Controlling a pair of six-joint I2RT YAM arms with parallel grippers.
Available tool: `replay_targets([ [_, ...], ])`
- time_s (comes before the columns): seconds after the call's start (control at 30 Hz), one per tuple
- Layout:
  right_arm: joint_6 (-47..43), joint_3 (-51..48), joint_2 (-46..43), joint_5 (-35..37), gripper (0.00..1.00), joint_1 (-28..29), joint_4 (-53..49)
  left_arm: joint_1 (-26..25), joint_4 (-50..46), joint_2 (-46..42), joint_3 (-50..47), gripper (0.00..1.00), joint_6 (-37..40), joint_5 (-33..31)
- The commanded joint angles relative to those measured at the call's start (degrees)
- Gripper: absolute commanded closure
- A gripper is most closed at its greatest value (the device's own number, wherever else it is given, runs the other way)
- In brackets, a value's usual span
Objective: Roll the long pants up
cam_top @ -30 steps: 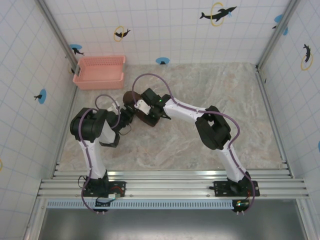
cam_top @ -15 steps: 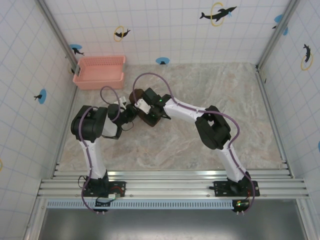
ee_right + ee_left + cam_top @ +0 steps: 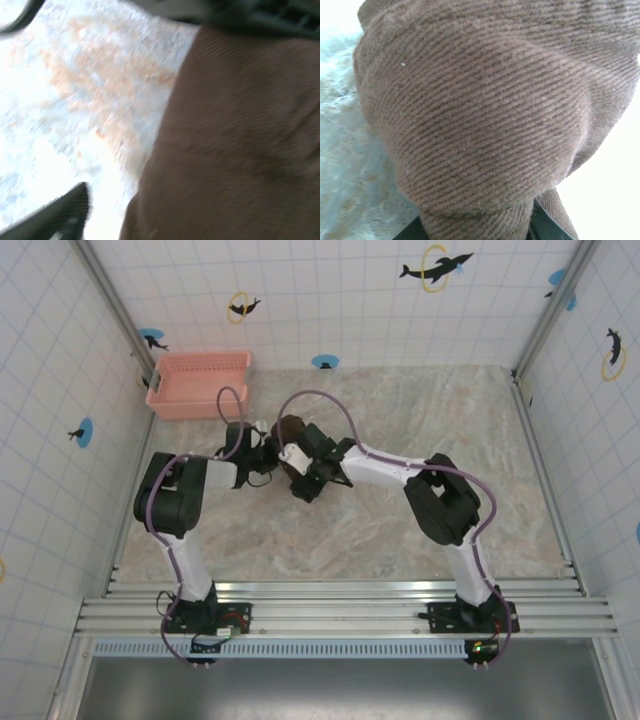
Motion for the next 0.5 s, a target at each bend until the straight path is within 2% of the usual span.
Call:
replay_targets([
  [0.0, 1.60, -6.11, -5.97, -0.18, 0.01, 0.27, -9.49, 0.18, -41.87, 0.83, 4.92, 1.00, 11.09, -11.48],
  [0.17, 2.49, -9.47, -15.47, 7.19, 0.01, -0.55, -9.50, 0.46, -54.83, 0.32, 12.86, 1.00, 16.42, -15.50],
  [0.33, 4.99, -12.74, -20.44, 16.16, 0.01, -3.25, -9.79, 0.55, -60.65, -1.80, 18.40, 1.00, 19.41, -16.89],
  [0.47, 6.68, -17.04, -22.41, 17.22, 0.01, -6.21, -8.37, 0.55, -65.29, -2.29, 23.37, 1.00, 20.62, -18.17],
])
